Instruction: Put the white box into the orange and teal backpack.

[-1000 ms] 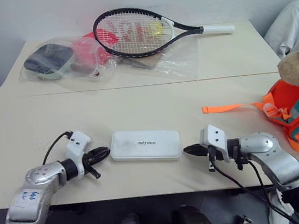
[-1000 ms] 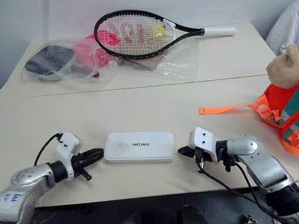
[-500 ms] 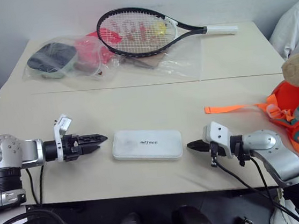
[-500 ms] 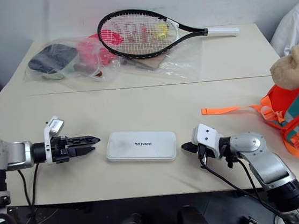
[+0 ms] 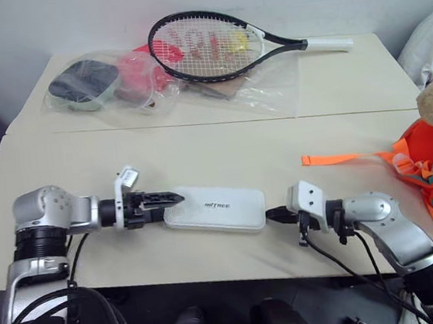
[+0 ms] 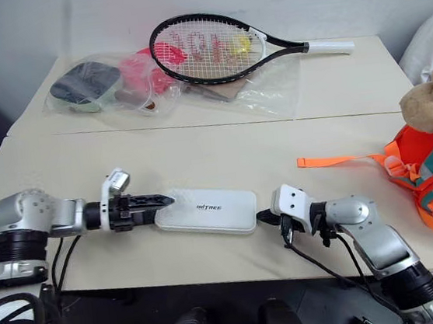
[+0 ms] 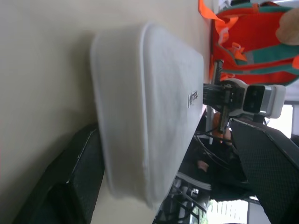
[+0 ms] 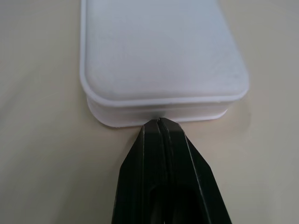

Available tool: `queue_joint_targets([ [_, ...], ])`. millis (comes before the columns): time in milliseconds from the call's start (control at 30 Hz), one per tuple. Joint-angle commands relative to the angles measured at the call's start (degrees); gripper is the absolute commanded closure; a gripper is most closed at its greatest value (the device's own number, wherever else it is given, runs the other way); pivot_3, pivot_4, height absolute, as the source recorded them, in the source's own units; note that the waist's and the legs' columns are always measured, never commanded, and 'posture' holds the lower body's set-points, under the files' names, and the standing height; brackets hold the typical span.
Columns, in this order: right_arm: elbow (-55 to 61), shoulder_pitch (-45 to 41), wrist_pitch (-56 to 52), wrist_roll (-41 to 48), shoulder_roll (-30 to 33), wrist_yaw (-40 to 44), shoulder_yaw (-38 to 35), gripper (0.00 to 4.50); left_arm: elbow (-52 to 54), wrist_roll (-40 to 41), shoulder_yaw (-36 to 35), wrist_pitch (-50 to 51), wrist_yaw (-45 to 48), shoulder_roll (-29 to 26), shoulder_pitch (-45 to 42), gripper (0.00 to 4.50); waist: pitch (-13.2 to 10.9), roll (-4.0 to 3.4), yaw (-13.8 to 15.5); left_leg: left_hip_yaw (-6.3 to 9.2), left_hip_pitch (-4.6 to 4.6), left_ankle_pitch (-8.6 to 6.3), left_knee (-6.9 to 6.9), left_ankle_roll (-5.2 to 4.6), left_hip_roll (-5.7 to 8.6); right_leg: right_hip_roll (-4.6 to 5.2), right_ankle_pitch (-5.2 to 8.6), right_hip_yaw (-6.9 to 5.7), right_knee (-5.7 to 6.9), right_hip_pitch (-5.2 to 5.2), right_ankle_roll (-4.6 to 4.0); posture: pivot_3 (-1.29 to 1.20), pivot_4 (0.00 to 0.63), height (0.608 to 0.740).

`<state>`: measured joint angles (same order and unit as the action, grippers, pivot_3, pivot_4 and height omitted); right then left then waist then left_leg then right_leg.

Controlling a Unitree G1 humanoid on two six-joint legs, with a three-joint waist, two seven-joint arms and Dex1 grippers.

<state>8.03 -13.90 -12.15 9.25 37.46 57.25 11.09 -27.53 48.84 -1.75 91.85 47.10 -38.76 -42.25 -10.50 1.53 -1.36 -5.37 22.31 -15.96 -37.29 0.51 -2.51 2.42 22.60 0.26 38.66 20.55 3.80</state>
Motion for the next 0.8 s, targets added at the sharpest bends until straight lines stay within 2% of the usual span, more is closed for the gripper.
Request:
queue_joint_targets([
  [33, -2.01, -1.71, 3.51, -0.72, -0.37, 1.18, 0.57, 4.5, 0.93, 4.31, 2.78, 0.65, 0.82, 0.1, -0.86, 0.24, 0.0, 0.0, -0.23, 0.0, 0.0, 0.0, 0.0, 0.0, 0.0, 0.0, 0.0, 0.0, 0.0, 0.0, 0.0, 0.0, 0.15, 0.74],
  [67, -2.83, -2.13, 4.13, -0.87, -0.43, 1.42, 0.64, 4.5, 0.87, 5.19, 3.39, 0.65, 1.11, -0.19, -1.13, 0.24, 0.0, 0.0, -0.25, 0.0, 0.0, 0.0, 0.0, 0.01, -0.01, -0.01, 0.0, 0.0, 0.0, 0.0, 0.0, 0.0, 0.15, 0.74],
  [167, -5.09, -3.12, 5.99, -1.47, -0.34, 2.05, 0.81, 4.5, 0.86, 7.8, 4.66, 0.65, 1.61, -1.11, -1.93, 0.78, 0.0, 0.0, -0.29, 0.0, 0.01, 0.01, 0.0, 0.02, -0.03, -0.03, 0.0, 0.0, 0.0, 0.03, 0.0, 0.0, 0.15, 0.74],
  [433, -6.77, -1.56, 8.65, -1.38, 1.52, 3.8, -0.05, 4.5, 3.37, 15.28, 3.9, 0.65, -0.01, -1.75, -2.79, 3.08, -0.01, 0.01, -0.31, 0.0, 0.01, 0.02, 0.0, 0.04, -0.04, -0.04, 0.0, 0.0, -0.01, 0.02, 0.0, 0.0, 0.15, 0.74],
  [633, -3.32, 5.22, 7.58, 2.52, 4.26, 2.98, -5.95, 4.5, 12.51, 22.4, 1.72, 0.65, -3.45, -1.92, 1.38, 3.18, 0.0, 0.01, -0.13, 0.06, 0.03, 0.0, 0.0, 0.0, -0.03, -0.01, 0.0, -0.02, -0.11, -0.05, 0.01, 0.0, 0.15, 0.74],
  [700, -0.82, 9.18, 7.58, 5.03, 4.53, 1.79, -10.13, 4.5, 16.31, 22.26, -1.95, 0.65, -4.42, -1.32, 3.28, 3.18, -0.01, 0.01, -0.19, 0.07, 0.03, -0.01, 0.0, -0.01, -0.03, -0.01, 0.0, -0.01, -0.13, -0.08, 0.01, 0.0, 0.15, 0.74],
  [800, 4.86, 17.05, 4.61, 12.13, 2.95, -2.04, -20.52, 4.5, 26.42, 17.58, -4.14, -8.55, -2.4, -2.81, 8.95, 3.18, -0.01, 0.0, -0.18, 0.07, 0.04, 0.0, 0.02, 0.01, -0.04, -0.03, 0.01, -0.01, -0.12, -0.06, 0.02, 0.0, 0.15, 0.74],
])
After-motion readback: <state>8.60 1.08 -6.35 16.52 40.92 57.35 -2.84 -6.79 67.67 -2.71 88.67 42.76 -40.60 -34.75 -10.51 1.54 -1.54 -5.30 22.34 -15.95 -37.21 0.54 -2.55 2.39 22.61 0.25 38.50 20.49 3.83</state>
